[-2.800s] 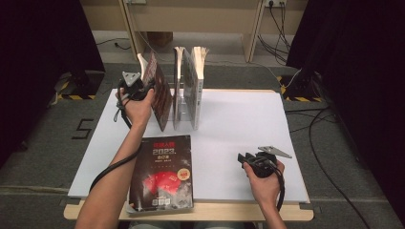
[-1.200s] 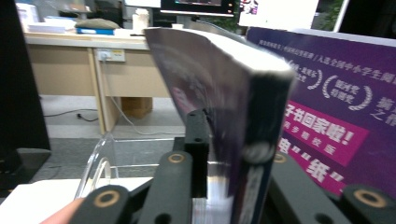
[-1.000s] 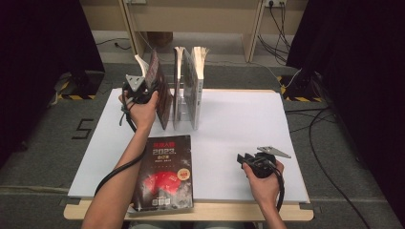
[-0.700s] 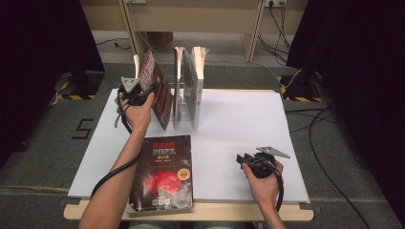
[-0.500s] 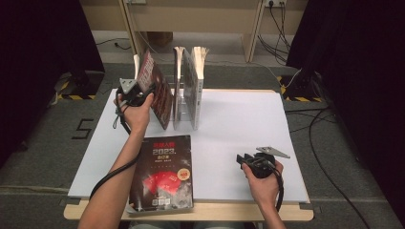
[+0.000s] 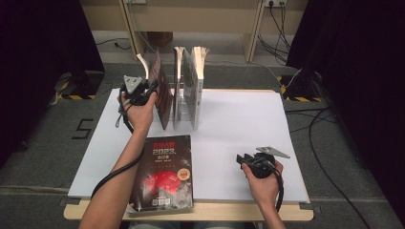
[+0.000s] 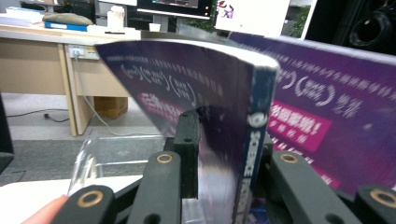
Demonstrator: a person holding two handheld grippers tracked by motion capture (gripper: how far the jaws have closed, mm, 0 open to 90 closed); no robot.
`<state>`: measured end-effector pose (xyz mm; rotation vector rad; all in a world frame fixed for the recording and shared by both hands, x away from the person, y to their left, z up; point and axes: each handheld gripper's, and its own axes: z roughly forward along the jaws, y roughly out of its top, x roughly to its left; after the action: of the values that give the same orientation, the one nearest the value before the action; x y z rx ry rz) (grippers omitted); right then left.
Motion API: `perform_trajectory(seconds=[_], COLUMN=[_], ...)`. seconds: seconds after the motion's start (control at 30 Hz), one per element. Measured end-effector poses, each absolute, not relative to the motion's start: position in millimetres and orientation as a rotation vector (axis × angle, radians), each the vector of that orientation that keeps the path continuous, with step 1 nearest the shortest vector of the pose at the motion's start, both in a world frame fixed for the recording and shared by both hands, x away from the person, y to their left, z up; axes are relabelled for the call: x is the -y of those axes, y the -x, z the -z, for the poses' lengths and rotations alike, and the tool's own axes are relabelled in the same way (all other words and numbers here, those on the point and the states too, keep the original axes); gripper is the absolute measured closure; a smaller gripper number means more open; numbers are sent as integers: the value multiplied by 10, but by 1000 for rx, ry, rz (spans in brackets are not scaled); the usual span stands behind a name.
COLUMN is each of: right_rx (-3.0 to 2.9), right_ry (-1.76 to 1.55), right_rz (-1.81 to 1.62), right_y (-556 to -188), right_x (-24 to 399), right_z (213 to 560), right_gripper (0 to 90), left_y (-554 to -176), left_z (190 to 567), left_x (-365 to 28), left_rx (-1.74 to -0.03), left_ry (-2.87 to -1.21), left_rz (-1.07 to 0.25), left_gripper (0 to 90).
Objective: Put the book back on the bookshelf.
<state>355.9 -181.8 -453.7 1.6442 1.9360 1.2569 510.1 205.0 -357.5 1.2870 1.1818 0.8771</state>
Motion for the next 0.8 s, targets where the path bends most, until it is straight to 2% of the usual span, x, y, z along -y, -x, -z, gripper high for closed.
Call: perform_trajectory(seconds=[0.5,0.8], right_rx=[-1930,-1929], right_ry=[-1648,-1648], right_rz=[-1258,-1257], right_y=[-3556,-3557], right_x=[1835,1840], right_z=[4532,4529], right_gripper=[635,635], left_y=[-5109,-5064], left_z=[3549,3529], left_x=[-1842,-1808], left_rx=[-1050,-993], left_ry=[-1365,-1352], left_rz=[-781,-724], left_gripper=[671,595])
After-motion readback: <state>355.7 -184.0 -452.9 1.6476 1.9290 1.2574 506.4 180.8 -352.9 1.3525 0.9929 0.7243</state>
